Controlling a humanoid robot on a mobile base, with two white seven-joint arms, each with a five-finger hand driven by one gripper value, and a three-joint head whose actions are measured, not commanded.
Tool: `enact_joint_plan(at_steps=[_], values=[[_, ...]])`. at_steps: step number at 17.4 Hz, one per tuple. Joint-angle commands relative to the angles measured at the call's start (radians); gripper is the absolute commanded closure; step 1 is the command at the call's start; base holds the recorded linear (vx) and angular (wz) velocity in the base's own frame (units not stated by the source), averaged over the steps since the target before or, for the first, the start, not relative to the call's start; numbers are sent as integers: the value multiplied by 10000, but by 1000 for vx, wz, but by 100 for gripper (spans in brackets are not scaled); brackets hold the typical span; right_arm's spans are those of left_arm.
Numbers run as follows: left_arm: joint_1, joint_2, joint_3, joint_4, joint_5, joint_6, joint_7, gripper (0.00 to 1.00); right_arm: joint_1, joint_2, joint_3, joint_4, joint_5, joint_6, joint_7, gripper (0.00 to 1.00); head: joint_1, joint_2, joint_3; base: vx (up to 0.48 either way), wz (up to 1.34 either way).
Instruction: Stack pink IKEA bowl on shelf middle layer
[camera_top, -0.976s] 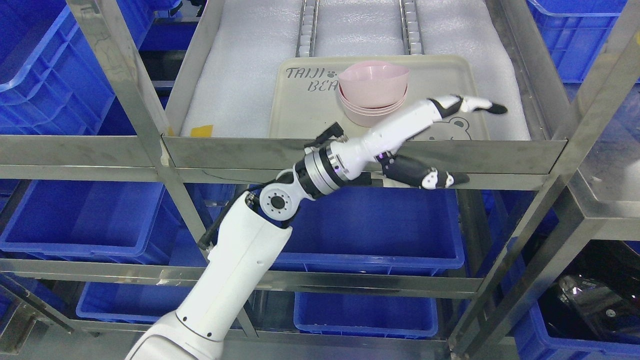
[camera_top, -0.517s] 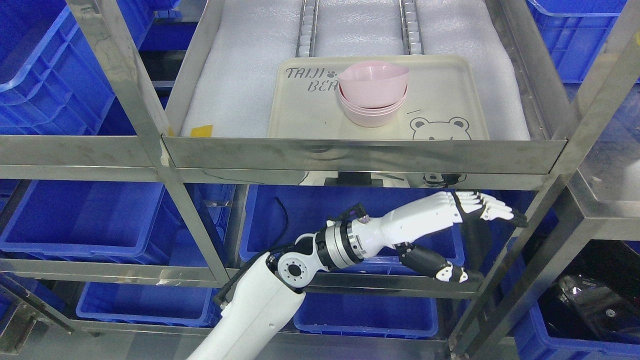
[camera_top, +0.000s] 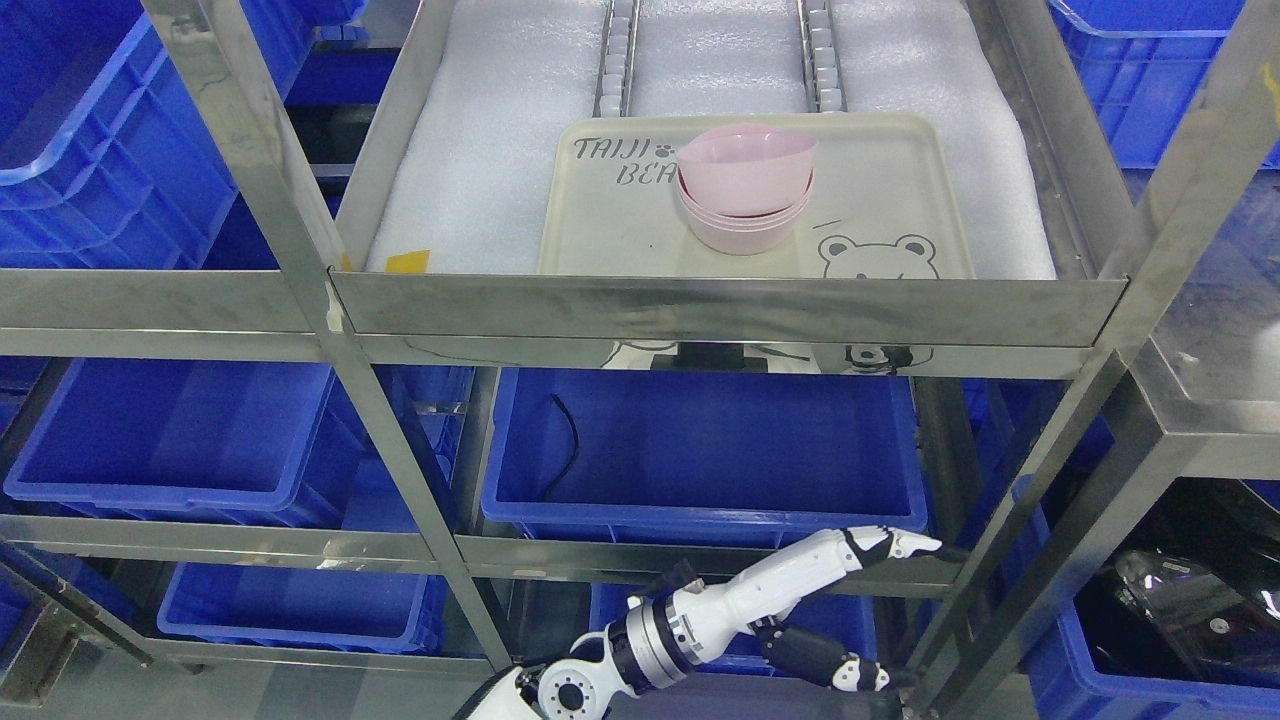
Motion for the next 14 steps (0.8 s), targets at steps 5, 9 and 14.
enact_joint_plan(at_steps=[5, 9, 14], values=[[922, 167, 2748, 2031, 34, 1462, 2831, 4, 154, -175, -1, -175, -1, 5, 7, 0, 0, 0, 0, -81, 68], [800, 167, 3130, 2032, 80, 1541, 3156, 0, 154, -175, -1, -175, 14, 5, 7, 0, 0, 0, 0, -161, 152], [111, 167, 3944, 2262, 783, 2443, 3936, 0, 154, -175, -1, -175, -1, 5, 7, 0, 0, 0, 0, -124, 118]])
